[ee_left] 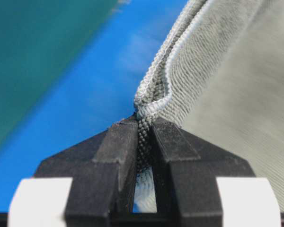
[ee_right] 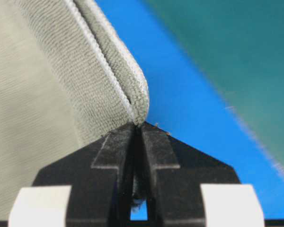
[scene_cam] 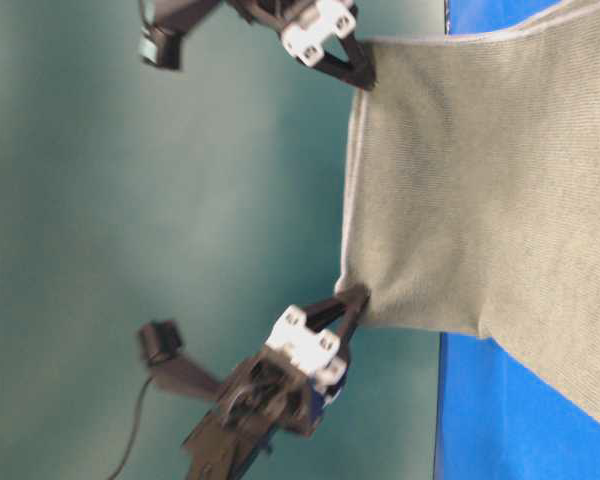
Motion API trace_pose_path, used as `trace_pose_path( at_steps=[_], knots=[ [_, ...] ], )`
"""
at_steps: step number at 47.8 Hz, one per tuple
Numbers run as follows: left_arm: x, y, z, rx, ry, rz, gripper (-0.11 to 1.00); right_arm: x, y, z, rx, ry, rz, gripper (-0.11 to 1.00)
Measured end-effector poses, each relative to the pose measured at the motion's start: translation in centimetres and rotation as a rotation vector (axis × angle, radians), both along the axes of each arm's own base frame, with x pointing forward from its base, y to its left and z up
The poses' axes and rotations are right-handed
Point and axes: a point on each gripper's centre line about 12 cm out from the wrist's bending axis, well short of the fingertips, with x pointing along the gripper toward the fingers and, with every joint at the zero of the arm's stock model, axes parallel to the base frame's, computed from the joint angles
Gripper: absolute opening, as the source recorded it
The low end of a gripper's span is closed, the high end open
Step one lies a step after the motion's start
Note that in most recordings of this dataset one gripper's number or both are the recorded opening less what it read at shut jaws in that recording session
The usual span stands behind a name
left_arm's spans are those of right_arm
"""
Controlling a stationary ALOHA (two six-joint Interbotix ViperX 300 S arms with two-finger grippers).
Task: Fold a large towel.
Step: 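Fold the far end toward the near end with both grippers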
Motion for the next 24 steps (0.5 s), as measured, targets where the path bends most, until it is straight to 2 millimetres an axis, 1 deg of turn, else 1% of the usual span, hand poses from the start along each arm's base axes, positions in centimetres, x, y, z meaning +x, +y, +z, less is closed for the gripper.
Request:
trace_pose_path(
  at_steps=[2, 5, 9, 15, 21, 24],
  knots=[
    [-0.4, -1.5, 0.3, 0.001, -0.003, -0.028, 0.06, 0.1, 2.1, 0.6, -0.001, -0.003, 0.041, 0.04],
    [-0.9, -4.1, 0.7, 0.005, -0.008, -0.084, 0.06, 0.1, 4.7, 1.3, 0.015, -0.01, 0.079, 0.04],
    [-1.6, -7.8, 0.2, -0.005, 0.011, -0.167, 0.06, 0.0, 7.8, 1.7, 0.045, -0.017, 0.133, 0.04],
    [-2.4, -13.8, -0.8, -0.021, 0.051, -0.325, 0.06, 0.2, 13.0, 1.4, 0.133, -0.011, 0.224, 0.04],
    [-3.2, -18.9, -1.8, -0.043, 0.083, -0.462, 0.05, 0.7, 17.0, 0.9, 0.211, 0.001, 0.299, 0.04],
    [-3.4, -21.1, -2.3, -0.059, 0.094, -0.516, 0.05, 1.1, 18.8, 0.5, 0.246, 0.015, 0.332, 0.04]
  ],
)
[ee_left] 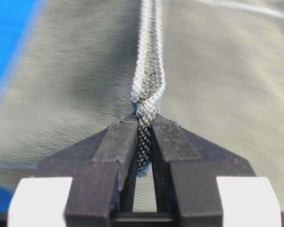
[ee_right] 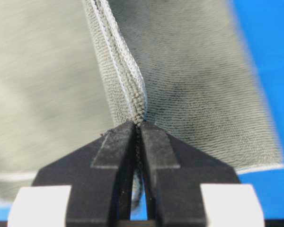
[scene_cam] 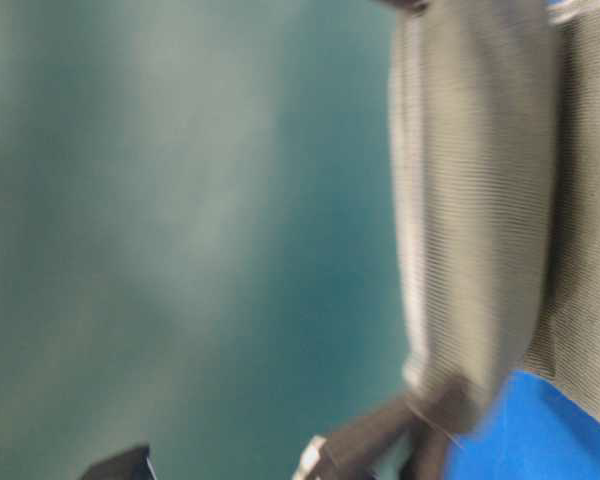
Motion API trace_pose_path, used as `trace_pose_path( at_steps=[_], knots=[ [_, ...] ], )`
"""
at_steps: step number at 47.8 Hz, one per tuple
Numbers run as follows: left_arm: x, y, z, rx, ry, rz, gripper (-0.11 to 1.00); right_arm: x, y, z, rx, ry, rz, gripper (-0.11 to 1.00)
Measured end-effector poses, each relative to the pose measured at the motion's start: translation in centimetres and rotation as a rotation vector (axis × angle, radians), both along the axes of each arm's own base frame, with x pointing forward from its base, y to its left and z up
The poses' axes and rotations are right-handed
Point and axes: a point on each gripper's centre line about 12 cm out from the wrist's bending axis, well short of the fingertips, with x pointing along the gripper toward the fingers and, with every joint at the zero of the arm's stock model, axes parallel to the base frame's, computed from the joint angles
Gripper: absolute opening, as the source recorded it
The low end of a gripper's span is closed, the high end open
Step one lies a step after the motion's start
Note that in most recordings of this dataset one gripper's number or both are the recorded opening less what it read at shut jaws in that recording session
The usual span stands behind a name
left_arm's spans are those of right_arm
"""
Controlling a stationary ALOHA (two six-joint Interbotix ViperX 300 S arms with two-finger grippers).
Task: Fold a large towel.
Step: 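Fold the far end toward the near end with both grippers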
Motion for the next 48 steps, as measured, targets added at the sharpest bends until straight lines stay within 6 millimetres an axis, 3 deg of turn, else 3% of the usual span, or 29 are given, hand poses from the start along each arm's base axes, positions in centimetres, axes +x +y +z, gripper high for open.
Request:
trace_pose_path(
  at_steps=[9, 22, 35, 41, 43, 48],
  knots=[
    [-0.5, -4.6, -2.1, -0.087, 0.076, -0.056, 0.05, 1.6, 4.6, -1.9, 0.067, 0.072, 0.063, 0.04],
    [-1.2, -8.4, -4.9, -0.126, 0.172, -0.112, 0.06, 4.1, 9.8, -3.5, 0.091, 0.128, 0.138, 0.04],
    [-1.2, -8.8, -5.2, -0.124, 0.183, -0.122, 0.06, 4.4, 10.8, -4.0, 0.133, 0.147, 0.105, 0.04],
    [-1.5, -8.7, -5.5, -0.118, 0.198, -0.123, 0.23, 4.5, 10.9, -4.2, 0.14, 0.148, 0.1, 0.05],
    [-1.6, -8.8, -5.6, -0.117, 0.204, -0.124, 0.31, 4.6, 11.2, -4.2, 0.141, 0.147, 0.107, 0.1],
    [-1.6, -9.0, -5.7, -0.11, 0.209, -0.136, 0.49, 4.7, 11.8, -4.4, 0.145, 0.145, 0.126, 0.43]
  ],
)
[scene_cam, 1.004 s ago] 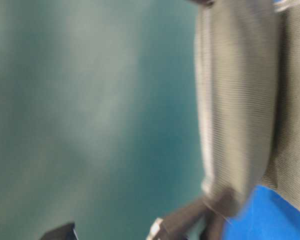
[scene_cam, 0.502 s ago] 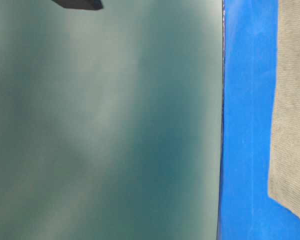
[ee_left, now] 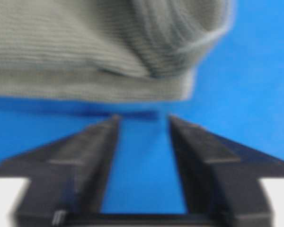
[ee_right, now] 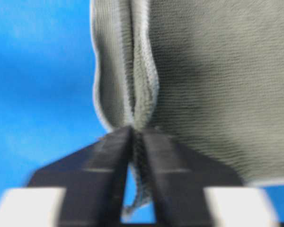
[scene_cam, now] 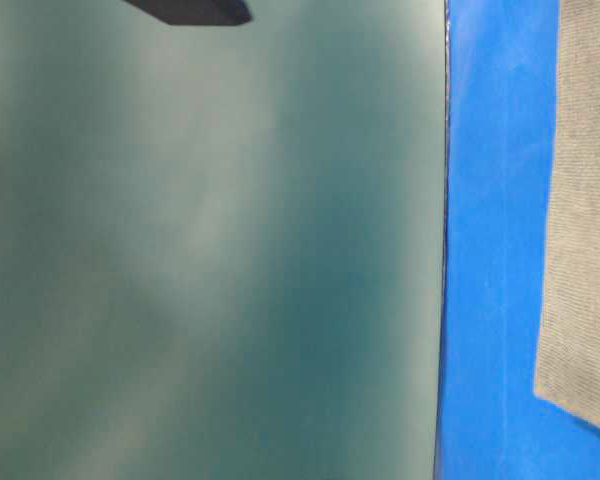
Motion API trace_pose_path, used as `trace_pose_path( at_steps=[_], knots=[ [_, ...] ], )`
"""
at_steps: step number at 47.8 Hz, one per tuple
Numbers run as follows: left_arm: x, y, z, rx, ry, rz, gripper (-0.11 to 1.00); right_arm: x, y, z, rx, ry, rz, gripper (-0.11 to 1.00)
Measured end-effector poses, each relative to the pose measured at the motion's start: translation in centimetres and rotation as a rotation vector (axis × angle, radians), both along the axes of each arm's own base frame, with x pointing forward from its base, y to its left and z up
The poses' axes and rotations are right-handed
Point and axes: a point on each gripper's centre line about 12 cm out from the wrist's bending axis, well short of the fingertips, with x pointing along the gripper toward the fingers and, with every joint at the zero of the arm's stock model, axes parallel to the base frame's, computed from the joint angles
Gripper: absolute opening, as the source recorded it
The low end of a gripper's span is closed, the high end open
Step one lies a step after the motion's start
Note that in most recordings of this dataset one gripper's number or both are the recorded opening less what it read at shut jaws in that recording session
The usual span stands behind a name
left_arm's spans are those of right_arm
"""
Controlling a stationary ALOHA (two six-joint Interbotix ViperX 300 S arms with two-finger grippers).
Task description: Fold a large towel.
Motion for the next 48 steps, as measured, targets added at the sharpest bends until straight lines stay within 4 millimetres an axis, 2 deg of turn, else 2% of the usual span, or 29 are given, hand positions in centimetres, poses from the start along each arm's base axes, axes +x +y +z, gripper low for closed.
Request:
trace_pose_path(
  at_steps=[5, 12, 16, 22, 30, 36, 41, 48],
  knots=[
    [0.1, 0.0, 0.1, -0.001, -0.003, 0.001, 0.56, 0.3, 0.4, 0.4, 0.005, -0.011, 0.008, 0.66],
    [0.1, 0.0, 1.3, -0.006, -0.022, -0.001, 0.56, 1.0, 1.2, 1.5, 0.014, -0.042, 0.022, 0.59],
    [-0.1, 0.0, 2.4, -0.009, -0.033, -0.005, 0.56, 1.4, 1.8, 2.4, 0.012, -0.056, 0.034, 0.6],
    [-0.6, 0.2, 4.9, -0.022, -0.074, -0.008, 0.56, 1.7, 2.0, 5.0, -0.024, -0.073, 0.028, 0.6],
    [-1.6, 0.6, 8.9, -0.038, -0.196, -0.029, 0.56, 1.2, 0.5, 9.0, -0.118, -0.126, 0.013, 0.6],
    [-2.8, 0.9, 11.4, -0.012, -0.297, -0.079, 0.56, 0.1, -1.4, 12.6, -0.216, -0.227, 0.022, 0.6],
    [-4.1, 1.3, 13.5, 0.003, -0.398, -0.11, 0.56, -1.6, -2.9, 14.7, -0.273, -0.32, 0.036, 0.6],
    [-6.5, 2.6, 15.3, 0.006, -0.524, -0.11, 0.56, -4.8, -5.0, 16.5, -0.306, -0.422, 0.039, 0.6]
  ],
)
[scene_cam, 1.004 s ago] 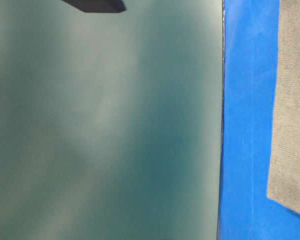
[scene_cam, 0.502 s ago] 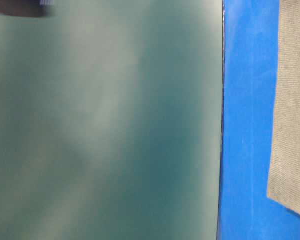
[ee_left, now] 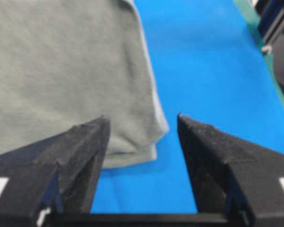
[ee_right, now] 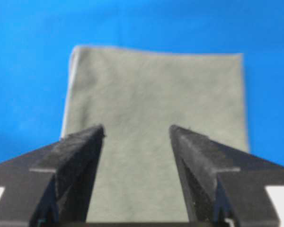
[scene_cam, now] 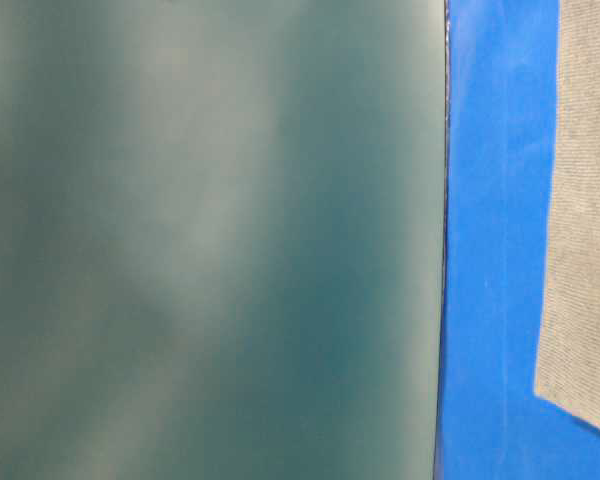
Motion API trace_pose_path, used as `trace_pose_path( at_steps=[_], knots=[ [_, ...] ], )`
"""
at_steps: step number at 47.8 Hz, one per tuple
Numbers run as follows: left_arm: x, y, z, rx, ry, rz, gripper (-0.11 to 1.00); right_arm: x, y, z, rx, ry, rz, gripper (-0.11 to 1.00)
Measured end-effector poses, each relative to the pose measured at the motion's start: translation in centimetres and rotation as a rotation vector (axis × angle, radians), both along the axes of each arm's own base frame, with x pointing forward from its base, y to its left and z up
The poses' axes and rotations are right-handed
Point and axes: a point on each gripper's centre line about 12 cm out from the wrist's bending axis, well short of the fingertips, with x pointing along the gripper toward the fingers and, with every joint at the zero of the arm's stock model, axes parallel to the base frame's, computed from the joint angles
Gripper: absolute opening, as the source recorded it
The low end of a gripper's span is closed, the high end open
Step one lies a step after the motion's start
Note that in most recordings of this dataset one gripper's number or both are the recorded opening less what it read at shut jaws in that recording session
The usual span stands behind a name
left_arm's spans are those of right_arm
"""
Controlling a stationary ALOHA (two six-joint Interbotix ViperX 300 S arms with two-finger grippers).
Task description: Fold a large towel.
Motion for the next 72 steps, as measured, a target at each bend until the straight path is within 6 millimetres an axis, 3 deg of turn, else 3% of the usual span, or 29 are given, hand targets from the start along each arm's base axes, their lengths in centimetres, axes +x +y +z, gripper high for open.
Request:
trace_pose_path(
  at_steps=[5, 10, 16, 28, 38, 72],
  knots=[
    [-2.0, 1.2, 1.1, -0.016, -0.078, 0.022, 0.56, -2.5, -1.4, 0.9, 0.007, -0.064, 0.0, 0.6],
    [-4.2, 2.4, 1.8, -0.02, -0.159, 0.043, 0.56, -5.2, -3.0, 0.6, 0.005, -0.119, -0.005, 0.6],
    [-6.3, 3.7, 1.1, -0.017, -0.21, 0.078, 0.56, -7.9, -4.7, -1.3, -0.002, -0.153, -0.023, 0.6],
    [-9.2, 5.7, -2.1, -0.025, -0.243, 0.165, 0.55, -11.2, -6.7, -6.0, 0.055, -0.177, -0.088, 0.6],
    [-9.7, 6.3, -2.6, -0.025, -0.257, 0.202, 0.55, -11.7, -7.1, -7.0, 0.081, -0.184, -0.117, 0.6],
    [-9.7, 6.3, -2.6, -0.027, -0.257, 0.203, 0.55, -11.8, -7.4, -7.2, 0.069, -0.173, -0.136, 0.6]
  ],
)
